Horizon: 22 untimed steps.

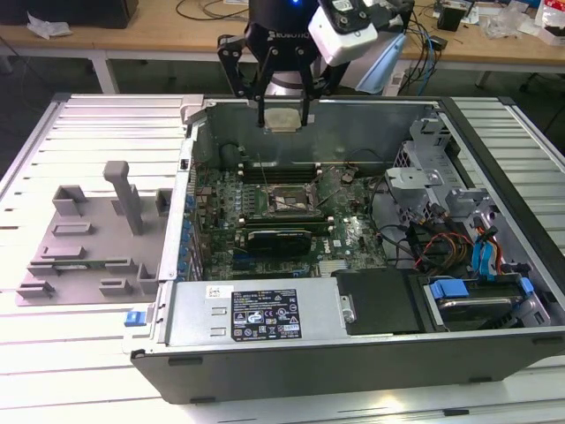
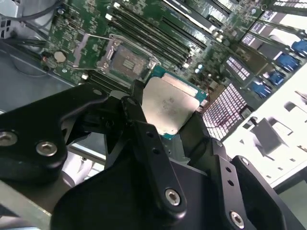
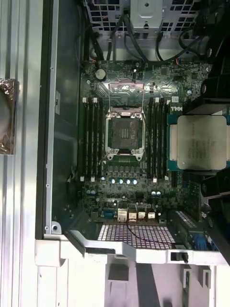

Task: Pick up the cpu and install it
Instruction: 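Pick up the cpu and move it towards the insertion slot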

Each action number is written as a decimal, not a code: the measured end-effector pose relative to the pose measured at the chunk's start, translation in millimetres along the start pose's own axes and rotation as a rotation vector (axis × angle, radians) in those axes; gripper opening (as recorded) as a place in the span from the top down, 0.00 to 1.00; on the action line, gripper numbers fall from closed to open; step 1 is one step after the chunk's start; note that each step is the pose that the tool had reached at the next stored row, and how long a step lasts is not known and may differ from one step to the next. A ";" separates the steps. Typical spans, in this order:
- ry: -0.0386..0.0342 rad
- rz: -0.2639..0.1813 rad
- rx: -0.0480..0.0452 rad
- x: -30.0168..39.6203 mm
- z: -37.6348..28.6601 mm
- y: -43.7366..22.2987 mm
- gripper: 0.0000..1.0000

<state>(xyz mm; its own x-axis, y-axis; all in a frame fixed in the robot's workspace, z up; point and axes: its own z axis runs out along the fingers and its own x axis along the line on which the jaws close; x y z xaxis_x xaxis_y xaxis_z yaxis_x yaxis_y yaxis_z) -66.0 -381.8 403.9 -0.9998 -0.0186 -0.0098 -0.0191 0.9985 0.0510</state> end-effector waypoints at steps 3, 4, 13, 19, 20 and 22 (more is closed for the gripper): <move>-0.0001 0.000 -0.0001 -0.5 0.3 0.0 0.45; 0.0000 0.000 0.0000 -0.7 3.0 -0.1 0.45; 0.0000 0.000 0.0000 -15.2 34.9 -0.1 0.45; 0.0003 0.000 0.0001 -24.9 53.6 3.8 0.45; 0.0003 0.000 0.0001 -25.9 55.8 3.8 0.45; 0.0003 0.000 0.0001 -26.6 57.7 3.9 0.45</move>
<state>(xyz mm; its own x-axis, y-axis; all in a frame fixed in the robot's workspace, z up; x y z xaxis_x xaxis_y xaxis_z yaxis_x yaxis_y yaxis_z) -38.9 -374.5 346.7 -0.9998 -0.0185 -0.0095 -0.0189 0.9985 0.0509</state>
